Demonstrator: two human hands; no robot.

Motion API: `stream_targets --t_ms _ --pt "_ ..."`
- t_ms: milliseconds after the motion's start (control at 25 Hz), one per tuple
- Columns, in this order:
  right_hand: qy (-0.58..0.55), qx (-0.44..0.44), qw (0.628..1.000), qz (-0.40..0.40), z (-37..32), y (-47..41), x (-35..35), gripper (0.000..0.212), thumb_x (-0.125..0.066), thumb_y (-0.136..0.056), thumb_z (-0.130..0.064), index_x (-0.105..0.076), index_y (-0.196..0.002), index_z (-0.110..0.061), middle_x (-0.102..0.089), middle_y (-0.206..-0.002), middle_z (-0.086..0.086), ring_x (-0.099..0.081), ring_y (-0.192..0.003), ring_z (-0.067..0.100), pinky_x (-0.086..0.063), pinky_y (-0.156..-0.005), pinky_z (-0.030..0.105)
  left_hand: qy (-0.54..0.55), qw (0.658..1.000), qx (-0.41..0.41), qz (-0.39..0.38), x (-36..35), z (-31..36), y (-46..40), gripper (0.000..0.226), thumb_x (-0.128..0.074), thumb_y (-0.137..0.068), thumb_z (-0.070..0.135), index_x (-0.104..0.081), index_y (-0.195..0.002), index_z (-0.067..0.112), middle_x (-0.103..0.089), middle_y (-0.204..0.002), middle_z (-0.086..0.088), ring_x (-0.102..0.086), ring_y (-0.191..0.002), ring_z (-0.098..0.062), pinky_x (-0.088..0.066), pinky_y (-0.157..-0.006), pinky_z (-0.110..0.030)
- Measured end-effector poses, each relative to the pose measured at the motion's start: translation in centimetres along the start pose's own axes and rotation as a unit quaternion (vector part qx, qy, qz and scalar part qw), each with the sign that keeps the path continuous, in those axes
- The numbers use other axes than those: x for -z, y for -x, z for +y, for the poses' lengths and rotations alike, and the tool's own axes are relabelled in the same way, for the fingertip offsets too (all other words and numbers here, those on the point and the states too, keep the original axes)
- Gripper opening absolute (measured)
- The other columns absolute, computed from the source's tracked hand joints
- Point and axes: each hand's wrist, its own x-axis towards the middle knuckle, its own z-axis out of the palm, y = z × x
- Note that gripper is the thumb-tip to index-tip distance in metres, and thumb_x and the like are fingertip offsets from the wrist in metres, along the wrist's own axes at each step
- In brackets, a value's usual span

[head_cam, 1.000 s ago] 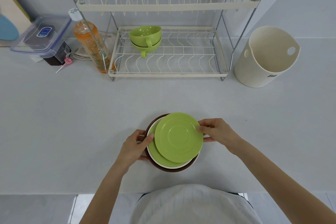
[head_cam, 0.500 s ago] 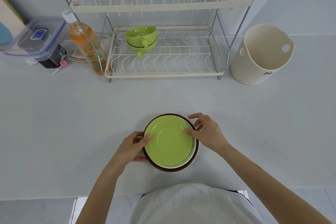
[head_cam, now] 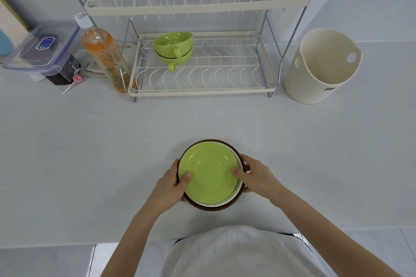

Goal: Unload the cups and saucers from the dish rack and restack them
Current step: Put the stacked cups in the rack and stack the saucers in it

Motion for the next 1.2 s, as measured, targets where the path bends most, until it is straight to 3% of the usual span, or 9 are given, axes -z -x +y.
stream_targets --t_ms 200,360,480,560,680,880,1000,1120,1200 --pt "0.013 0.009 1.0 0.017 -0.2 -0.3 0.2 0.035 -0.049 -0.091 -0.021 -0.051 -0.124 -0.011 -0.055 -0.097 0.005 -0.058 -0.086 0.023 -0.058 -0.079 0.041 0.034 0.999 0.024 0.01 -0.1 0.0 -0.4 0.043 -0.047 -0.092 0.026 -0.039 -0.133 0.018 -0.054 -0.108 -0.002 -0.06 -0.093 -0.024 -0.059 -0.065 -0.029" --pt "-0.008 0.012 0.999 0.036 -0.2 -0.3 0.9 0.035 -0.053 -0.089 -0.02 -0.054 -0.123 -0.016 -0.056 -0.09 0.002 -0.058 -0.081 0.022 -0.059 -0.074 0.035 0.108 0.992 0.055 0.031 -0.3 0.4 -0.4 0.05 -0.056 -0.087 0.026 -0.039 -0.134 0.018 -0.052 -0.106 -0.004 -0.059 -0.079 -0.009 -0.058 -0.056 -0.024" --pt "-0.034 0.018 0.998 0.048 -0.5 0.0 2.1 0.036 -0.055 -0.088 -0.021 -0.055 -0.124 -0.018 -0.057 -0.094 0.004 -0.058 -0.08 0.022 -0.057 -0.065 0.027 0.136 0.989 0.044 0.043 -0.3 1.5 -0.5 0.053 -0.059 -0.085 0.026 -0.041 -0.133 0.018 -0.053 -0.105 -0.005 -0.057 -0.081 -0.006 -0.059 -0.055 -0.025" --pt "-0.05 0.032 0.996 0.062 -1.2 0.5 3.3 0.037 -0.056 -0.088 -0.022 -0.055 -0.124 -0.02 -0.058 -0.097 0.006 -0.06 -0.081 0.023 -0.057 -0.064 0.025 0.151 0.987 0.029 0.051 0.0 2.8 -0.6 0.053 -0.061 -0.084 0.025 -0.042 -0.132 0.018 -0.054 -0.1 -0.004 -0.057 -0.083 -0.008 -0.059 -0.054 -0.026" --pt "-0.056 0.07 0.993 0.081 -2.7 1.4 5.6 0.038 -0.059 -0.086 -0.025 -0.057 -0.124 -0.023 -0.062 -0.102 0.01 -0.063 -0.089 0.028 -0.059 -0.074 0.034 0.152 0.986 -0.01 0.064 0.5 5.4 -0.5 0.052 -0.061 -0.084 0.025 -0.043 -0.132 0.018 -0.054 -0.094 -0.002 -0.057 -0.083 -0.01 -0.059 -0.054 -0.027" --pt "-0.073 0.141 0.983 0.095 -6.7 3.2 10.5 0.042 -0.062 -0.085 -0.02 -0.055 -0.126 -0.023 -0.065 -0.108 0.017 -0.064 -0.097 0.028 -0.058 -0.079 0.042 0.133 0.981 -0.107 0.092 2.1 11.3 0.0 0.05 -0.058 -0.085 0.026 -0.042 -0.132 0.02 -0.055 -0.1 -0.005 -0.058 -0.083 -0.009 -0.06 -0.055 -0.027" --pt "-0.097 0.183 0.974 0.095 -9.4 4.3 13.5 0.038 -0.061 -0.086 -0.015 -0.057 -0.123 -0.02 -0.067 -0.104 0.015 -0.063 -0.088 0.021 -0.061 -0.07 0.033 0.132 0.973 -0.158 0.102 3.2 15.1 0.1 0.052 -0.058 -0.085 0.026 -0.04 -0.133 0.019 -0.054 -0.111 -0.011 -0.06 -0.085 -0.011 -0.059 -0.054 -0.026" --pt "-0.104 0.21 0.966 0.113 -12.0 4.9 16.1 0.036 -0.061 -0.085 -0.015 -0.055 -0.12 -0.025 -0.066 -0.087 0.005 -0.062 -0.072 0.011 -0.058 -0.056 0.019 0.145 0.966 -0.186 0.105 4.4 18.4 -0.2 0.055 -0.059 -0.084 0.027 -0.04 -0.135 0.017 -0.055 -0.113 -0.012 -0.062 -0.092 -0.02 -0.06 -0.054 -0.027" --pt "-0.097 0.222 0.962 0.123 -13.7 5.0 17.6 0.038 -0.062 -0.085 -0.016 -0.055 -0.122 -0.024 -0.066 -0.092 0.007 -0.061 -0.072 0.01 -0.058 -0.055 0.019 0.145 0.963 -0.196 0.112 5.2 20.6 -0.7 0.055 -0.059 -0.084 0.027 -0.041 -0.134 0.016 -0.055 -0.115 -0.014 -0.061 -0.098 -0.026 -0.06 -0.056 -0.03"
